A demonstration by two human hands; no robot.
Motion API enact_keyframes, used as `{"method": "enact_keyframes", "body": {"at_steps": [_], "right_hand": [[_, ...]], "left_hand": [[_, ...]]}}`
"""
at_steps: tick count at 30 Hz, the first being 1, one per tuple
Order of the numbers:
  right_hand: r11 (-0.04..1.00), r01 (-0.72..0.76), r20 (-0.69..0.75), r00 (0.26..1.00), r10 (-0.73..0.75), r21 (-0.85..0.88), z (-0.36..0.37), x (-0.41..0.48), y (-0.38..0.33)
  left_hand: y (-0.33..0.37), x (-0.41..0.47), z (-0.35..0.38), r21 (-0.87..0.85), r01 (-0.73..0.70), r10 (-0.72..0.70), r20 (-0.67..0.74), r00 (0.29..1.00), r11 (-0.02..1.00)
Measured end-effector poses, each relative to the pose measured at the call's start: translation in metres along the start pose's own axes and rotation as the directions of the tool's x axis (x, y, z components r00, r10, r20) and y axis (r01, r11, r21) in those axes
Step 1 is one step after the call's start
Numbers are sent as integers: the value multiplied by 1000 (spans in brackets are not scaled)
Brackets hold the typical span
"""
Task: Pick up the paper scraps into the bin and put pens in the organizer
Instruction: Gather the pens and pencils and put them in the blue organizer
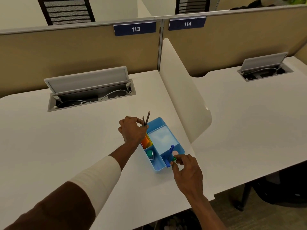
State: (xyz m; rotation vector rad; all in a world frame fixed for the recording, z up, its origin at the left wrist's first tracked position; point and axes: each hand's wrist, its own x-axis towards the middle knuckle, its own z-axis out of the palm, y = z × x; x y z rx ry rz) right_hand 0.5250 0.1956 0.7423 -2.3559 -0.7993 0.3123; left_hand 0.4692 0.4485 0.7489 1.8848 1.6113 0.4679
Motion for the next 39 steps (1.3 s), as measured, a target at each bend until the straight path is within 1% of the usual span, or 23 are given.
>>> {"method": "enact_keyframes", "body": {"at_steps": [4, 7, 10, 12, 15, 22, 31, 36, 39], "right_hand": [[1000, 5, -1, 1000, -5, -4, 1, 0, 1], [1000, 11, -2, 1000, -11, -8, 1, 0, 1], [999, 33, -18, 999, -33, -17, 2, -1, 2], [998, 59, -32, 998, -60, -19, 3, -2, 3], [996, 88, -45, 995, -89, -24, 5, -4, 6], [993, 106, -43, 993, -108, -46, 4, -7, 7], [989, 131, -20, 991, -133, -71, 7, -12, 4], [986, 149, -22, 988, -151, -78, 4, -14, 4], [988, 152, 0, 988, -152, -30, 2, -18, 8]], "left_hand": [[-4, 2, 1, -11, 8, -8, 19, 1000, 1000], [-8, 2, -1, -30, -12, 14, 55, 998, 999], [-11, 4, -5, -152, 6, 15, 134, 991, 988], [-10, 4, -9, -187, -1, 30, 150, 988, 982], [-8, 5, -12, -169, -44, 69, 146, 987, 985], [-1, 4, -16, -180, -50, 85, 191, 978, 982], [7, 6, -18, -140, -98, 128, 229, 965, 985], [-6, 2, -25, -130, -107, 133, 217, 967, 986], [-23, -4, -35, -109, -87, 107, 191, 976, 990]]}}
